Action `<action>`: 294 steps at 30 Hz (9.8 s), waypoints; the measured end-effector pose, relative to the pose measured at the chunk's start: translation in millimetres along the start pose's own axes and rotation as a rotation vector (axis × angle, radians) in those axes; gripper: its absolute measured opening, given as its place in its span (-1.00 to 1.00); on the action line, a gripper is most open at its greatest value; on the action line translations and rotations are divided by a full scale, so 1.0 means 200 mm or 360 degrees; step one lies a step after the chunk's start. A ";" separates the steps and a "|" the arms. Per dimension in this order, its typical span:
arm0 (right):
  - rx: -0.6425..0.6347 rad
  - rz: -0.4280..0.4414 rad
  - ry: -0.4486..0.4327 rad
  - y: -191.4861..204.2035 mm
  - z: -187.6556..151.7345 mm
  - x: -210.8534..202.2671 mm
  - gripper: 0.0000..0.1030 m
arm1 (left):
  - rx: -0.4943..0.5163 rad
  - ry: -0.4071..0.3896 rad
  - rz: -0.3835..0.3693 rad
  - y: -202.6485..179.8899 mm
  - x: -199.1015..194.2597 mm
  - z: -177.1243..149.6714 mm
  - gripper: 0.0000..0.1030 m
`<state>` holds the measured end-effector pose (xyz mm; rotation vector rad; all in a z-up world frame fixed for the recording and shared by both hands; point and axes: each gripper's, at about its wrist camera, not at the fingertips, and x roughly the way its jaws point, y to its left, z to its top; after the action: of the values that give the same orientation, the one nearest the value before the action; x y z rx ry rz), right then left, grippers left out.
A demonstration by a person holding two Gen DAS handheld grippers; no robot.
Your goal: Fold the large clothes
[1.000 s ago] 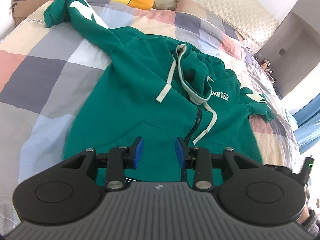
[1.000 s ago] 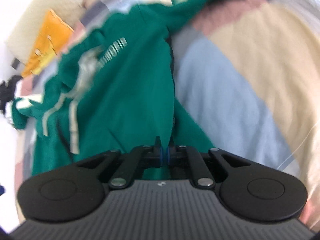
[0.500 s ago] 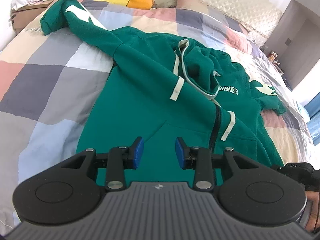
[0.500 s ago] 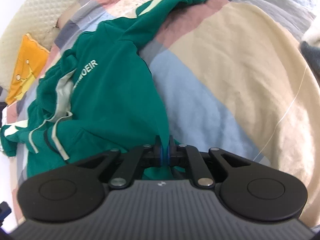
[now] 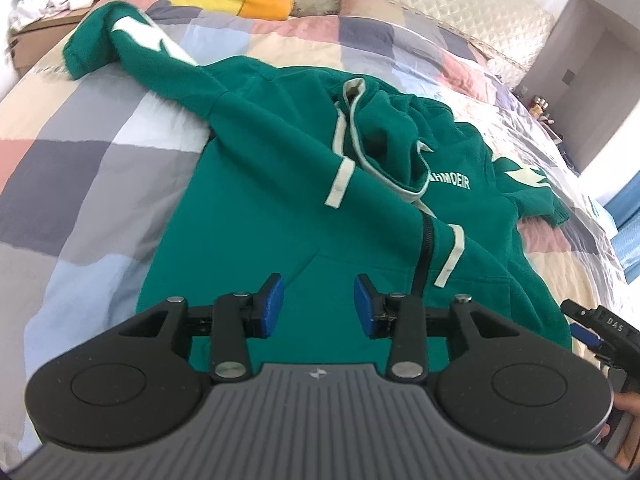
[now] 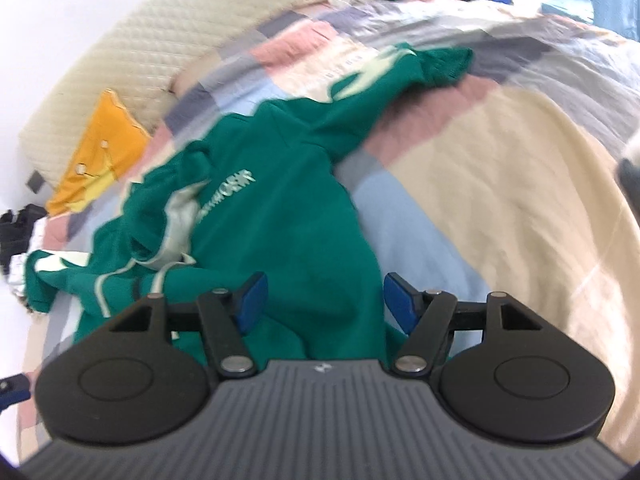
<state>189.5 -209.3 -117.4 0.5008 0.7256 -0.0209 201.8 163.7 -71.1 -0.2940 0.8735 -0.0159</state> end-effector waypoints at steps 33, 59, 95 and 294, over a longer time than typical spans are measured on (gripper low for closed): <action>-0.0397 0.0527 -0.0029 0.50 0.18 0.44 0.31 | -0.0007 -0.0106 -0.0048 -0.12 0.67 0.32 0.23; 0.0085 0.0729 0.0323 0.65 0.82 1.77 0.52 | -0.0668 -0.0029 -0.0430 0.19 1.94 1.32 0.42; -0.0094 0.0494 0.0125 0.69 1.03 2.18 -0.77 | -0.0222 -0.0297 -0.0201 0.34 2.13 1.74 -0.86; -0.0991 0.0417 0.0494 1.86 0.09 0.89 -0.39 | -0.0478 -0.0578 -0.0098 0.63 0.27 0.06 -0.04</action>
<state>405.8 139.0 -59.8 -0.0057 0.9143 0.5234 231.9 280.9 -138.3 -0.5851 0.5034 0.1097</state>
